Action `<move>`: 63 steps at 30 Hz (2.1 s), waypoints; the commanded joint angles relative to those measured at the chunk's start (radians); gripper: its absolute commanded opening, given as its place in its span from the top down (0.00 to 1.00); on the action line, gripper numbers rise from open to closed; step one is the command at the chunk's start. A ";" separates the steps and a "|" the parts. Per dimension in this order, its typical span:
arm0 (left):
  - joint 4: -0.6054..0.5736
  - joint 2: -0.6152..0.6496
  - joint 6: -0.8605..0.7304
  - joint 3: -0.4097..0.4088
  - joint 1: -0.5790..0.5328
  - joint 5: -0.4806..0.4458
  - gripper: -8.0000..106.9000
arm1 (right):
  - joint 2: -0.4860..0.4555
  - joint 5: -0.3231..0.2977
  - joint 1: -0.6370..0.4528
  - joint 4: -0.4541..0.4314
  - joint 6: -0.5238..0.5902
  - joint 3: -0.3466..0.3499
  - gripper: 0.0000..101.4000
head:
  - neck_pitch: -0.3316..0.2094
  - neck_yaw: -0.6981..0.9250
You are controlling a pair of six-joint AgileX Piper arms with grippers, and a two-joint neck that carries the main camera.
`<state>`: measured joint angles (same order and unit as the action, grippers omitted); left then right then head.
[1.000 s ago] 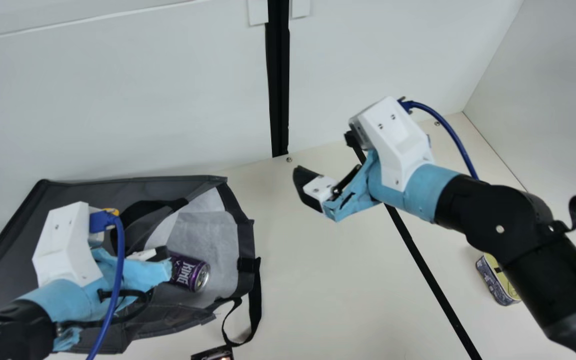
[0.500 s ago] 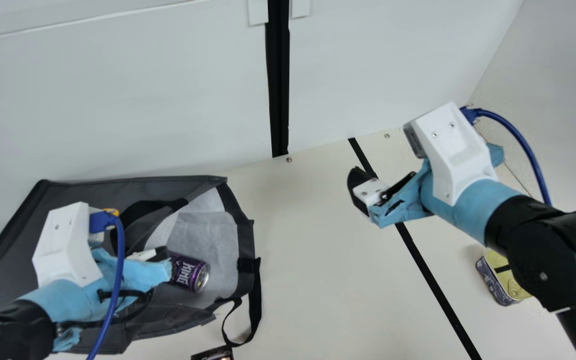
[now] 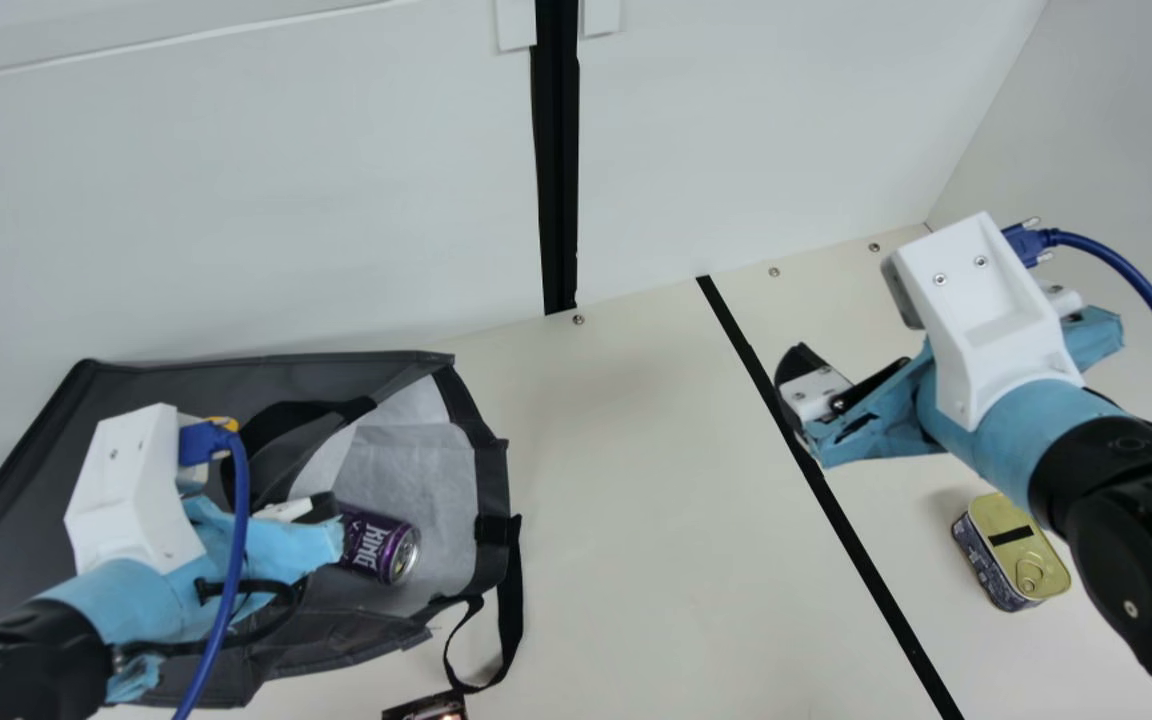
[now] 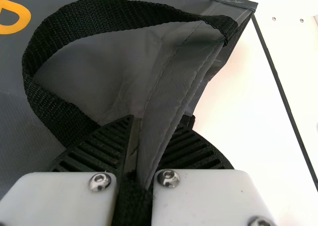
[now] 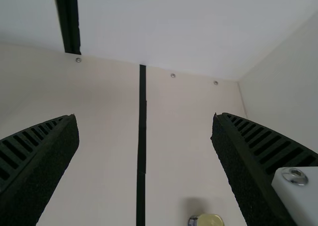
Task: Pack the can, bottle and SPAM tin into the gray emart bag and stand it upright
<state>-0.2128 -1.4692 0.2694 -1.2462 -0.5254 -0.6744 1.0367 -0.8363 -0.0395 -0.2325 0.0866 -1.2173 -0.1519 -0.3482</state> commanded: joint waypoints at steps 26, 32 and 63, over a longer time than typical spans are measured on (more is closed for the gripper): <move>0.000 0.000 0.000 0.000 0.000 0.000 1.00 | -0.097 -0.234 -0.078 -0.123 -0.067 -0.090 0.06 | -0.023 -0.001; 0.000 0.000 0.000 0.000 0.000 0.000 1.00 | -0.122 -0.302 -0.117 -0.123 -0.084 -0.107 0.06 | -0.023 -0.001; 0.000 0.000 0.000 0.000 0.000 0.000 1.00 | -0.182 -0.384 -0.401 0.053 0.007 -0.086 0.06 | -0.023 -0.001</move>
<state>-0.2128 -1.4692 0.2694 -1.2462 -0.5254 -0.6744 0.8538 -1.2212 -0.4381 -0.1844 0.0918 -1.3037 -0.1519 -0.3467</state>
